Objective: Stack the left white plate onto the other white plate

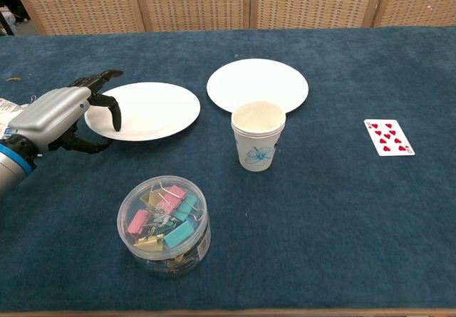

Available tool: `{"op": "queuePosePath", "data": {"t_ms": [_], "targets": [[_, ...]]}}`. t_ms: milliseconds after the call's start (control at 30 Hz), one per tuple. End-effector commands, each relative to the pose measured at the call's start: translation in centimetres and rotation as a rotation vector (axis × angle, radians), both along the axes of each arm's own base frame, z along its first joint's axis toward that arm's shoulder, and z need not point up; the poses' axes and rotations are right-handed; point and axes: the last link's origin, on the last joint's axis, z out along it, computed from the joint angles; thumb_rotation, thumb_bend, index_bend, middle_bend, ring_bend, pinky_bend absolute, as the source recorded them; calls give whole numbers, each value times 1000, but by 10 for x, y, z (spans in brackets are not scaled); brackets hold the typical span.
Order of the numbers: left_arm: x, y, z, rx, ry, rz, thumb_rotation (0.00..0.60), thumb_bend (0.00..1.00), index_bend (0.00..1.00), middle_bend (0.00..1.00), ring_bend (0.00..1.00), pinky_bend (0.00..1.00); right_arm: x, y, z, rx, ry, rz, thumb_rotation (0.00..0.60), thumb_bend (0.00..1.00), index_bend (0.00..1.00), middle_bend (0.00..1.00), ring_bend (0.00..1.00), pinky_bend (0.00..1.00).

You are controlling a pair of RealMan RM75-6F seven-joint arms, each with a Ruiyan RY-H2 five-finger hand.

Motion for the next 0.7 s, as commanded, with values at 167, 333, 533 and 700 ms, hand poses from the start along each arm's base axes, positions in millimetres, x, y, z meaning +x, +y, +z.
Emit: {"op": "queuePosePath", "data": {"t_ms": [167, 333, 533, 700], "targets": [[0, 0, 5, 19, -40, 1, 600, 474, 765, 0, 0, 0, 1, 0, -2, 12, -2, 1, 600, 0, 0, 0, 0, 0], [3, 6, 14, 41, -86, 2, 600, 476, 777, 0, 0, 0, 0, 0, -2, 13, -3, -3, 600, 0, 0, 0, 0, 0], [14, 16, 35, 77, -166, -22, 600, 476, 799, 0, 0, 0, -1, -1, -4, 24, -7, -11, 600, 0, 0, 0, 0, 0], [34, 24, 62, 120, -229, -69, 600, 476, 811, 0, 0, 0, -3, -3, -5, 31, -10, -24, 600, 0, 0, 0, 0, 0]]}}
